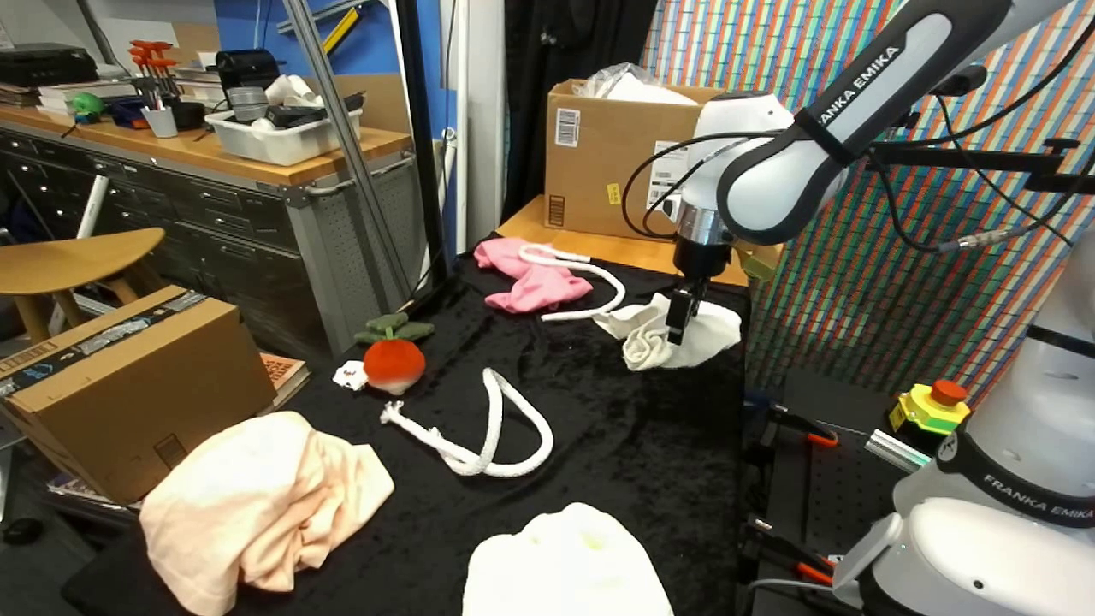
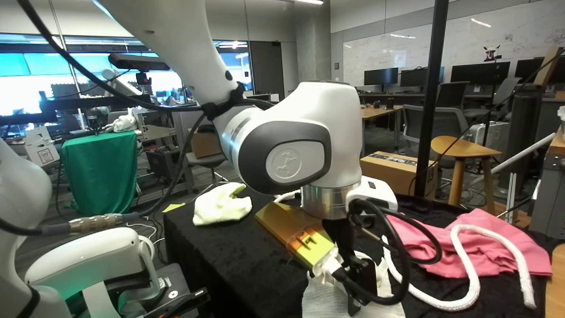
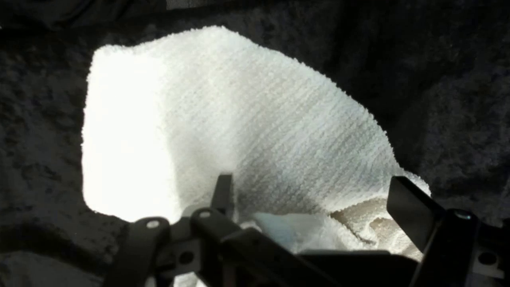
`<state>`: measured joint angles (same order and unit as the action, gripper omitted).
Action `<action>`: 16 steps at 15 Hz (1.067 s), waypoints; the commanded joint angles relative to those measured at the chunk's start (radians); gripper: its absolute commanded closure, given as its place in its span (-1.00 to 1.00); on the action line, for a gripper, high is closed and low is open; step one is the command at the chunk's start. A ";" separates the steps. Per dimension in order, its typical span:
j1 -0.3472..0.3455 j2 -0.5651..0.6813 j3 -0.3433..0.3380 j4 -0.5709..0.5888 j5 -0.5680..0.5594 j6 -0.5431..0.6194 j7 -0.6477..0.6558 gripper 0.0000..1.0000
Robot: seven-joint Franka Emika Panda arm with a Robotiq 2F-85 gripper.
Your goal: Move the things on the table to the back right corner
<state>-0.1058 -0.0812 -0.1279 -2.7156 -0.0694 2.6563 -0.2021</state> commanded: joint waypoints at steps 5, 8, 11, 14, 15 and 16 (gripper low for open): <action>0.009 0.055 -0.013 0.056 0.199 0.021 -0.354 -1.00; 0.005 0.069 -0.008 0.067 0.210 0.021 -0.397 -1.00; 0.002 0.082 -0.003 0.073 0.191 0.022 -0.403 -0.63; 0.000 0.091 0.002 0.076 0.186 0.019 -0.411 -0.22; -0.001 0.092 0.003 0.077 0.185 0.018 -0.413 -0.05; -0.002 0.091 0.004 0.076 0.179 0.018 -0.410 0.10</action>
<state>-0.1046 -0.0023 -0.1301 -2.6532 0.1085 2.6639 -0.5890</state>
